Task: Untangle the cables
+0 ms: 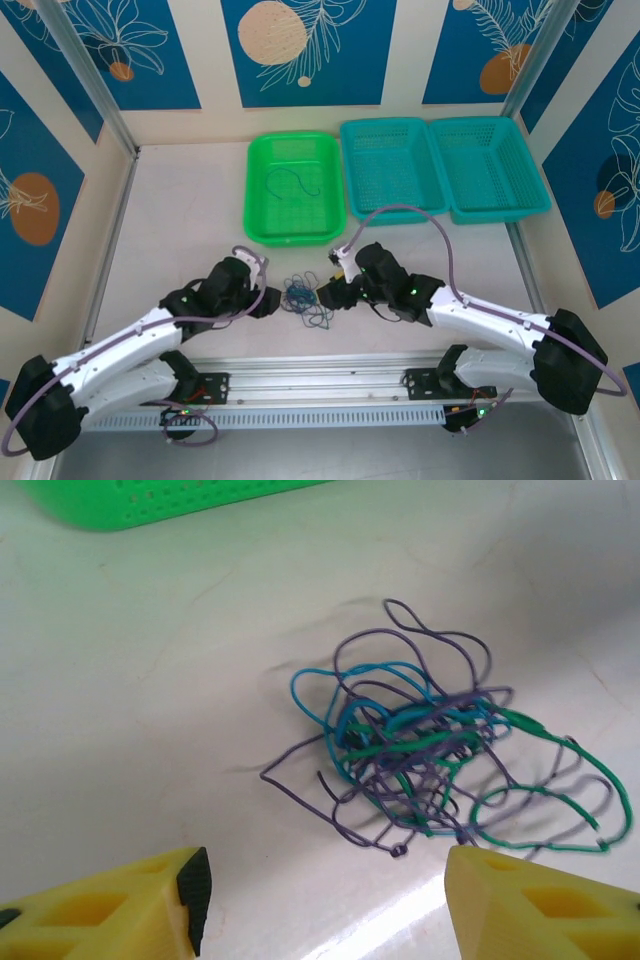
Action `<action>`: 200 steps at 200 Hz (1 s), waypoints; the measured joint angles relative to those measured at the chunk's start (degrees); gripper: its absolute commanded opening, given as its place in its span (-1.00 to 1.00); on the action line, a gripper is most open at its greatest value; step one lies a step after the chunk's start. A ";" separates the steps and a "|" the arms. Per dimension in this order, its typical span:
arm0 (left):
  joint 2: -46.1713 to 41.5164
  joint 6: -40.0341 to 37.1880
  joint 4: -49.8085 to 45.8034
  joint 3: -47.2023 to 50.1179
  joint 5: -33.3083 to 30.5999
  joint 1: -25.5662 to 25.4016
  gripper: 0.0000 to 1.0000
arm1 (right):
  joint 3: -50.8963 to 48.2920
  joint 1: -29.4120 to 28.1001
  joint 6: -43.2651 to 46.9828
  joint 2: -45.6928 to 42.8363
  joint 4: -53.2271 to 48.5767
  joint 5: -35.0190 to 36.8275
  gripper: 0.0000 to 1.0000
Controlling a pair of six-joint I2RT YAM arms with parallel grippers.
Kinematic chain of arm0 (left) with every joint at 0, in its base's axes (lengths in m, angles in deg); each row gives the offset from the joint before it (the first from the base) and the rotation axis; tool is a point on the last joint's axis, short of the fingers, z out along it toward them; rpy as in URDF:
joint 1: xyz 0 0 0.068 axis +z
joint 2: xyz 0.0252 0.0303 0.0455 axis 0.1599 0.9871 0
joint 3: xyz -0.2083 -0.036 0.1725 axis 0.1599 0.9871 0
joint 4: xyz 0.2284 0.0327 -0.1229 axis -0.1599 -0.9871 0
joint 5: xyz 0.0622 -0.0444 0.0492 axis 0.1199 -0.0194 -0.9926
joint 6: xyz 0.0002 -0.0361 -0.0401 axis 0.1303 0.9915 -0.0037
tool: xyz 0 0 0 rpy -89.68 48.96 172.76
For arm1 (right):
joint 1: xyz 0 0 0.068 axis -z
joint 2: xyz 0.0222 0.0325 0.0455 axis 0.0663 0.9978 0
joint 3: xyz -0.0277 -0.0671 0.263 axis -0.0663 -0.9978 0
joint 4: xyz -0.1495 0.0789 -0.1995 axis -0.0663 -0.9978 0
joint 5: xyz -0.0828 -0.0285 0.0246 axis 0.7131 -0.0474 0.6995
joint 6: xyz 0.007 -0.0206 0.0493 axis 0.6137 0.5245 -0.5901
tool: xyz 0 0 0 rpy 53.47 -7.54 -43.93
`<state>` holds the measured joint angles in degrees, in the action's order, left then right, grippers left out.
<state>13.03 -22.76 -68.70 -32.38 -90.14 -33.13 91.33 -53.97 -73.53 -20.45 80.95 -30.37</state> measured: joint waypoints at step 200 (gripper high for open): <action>34.77 16.50 26.97 -4.39 24.41 13.11 -0.88 | 12.13 -5.29 -1.77 29.55 3.17 0.76 0.27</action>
<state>47.80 -6.26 -41.73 -36.78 -65.73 -20.01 103.46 -59.26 -75.30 9.10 84.12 -29.60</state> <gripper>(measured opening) 0.112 0.647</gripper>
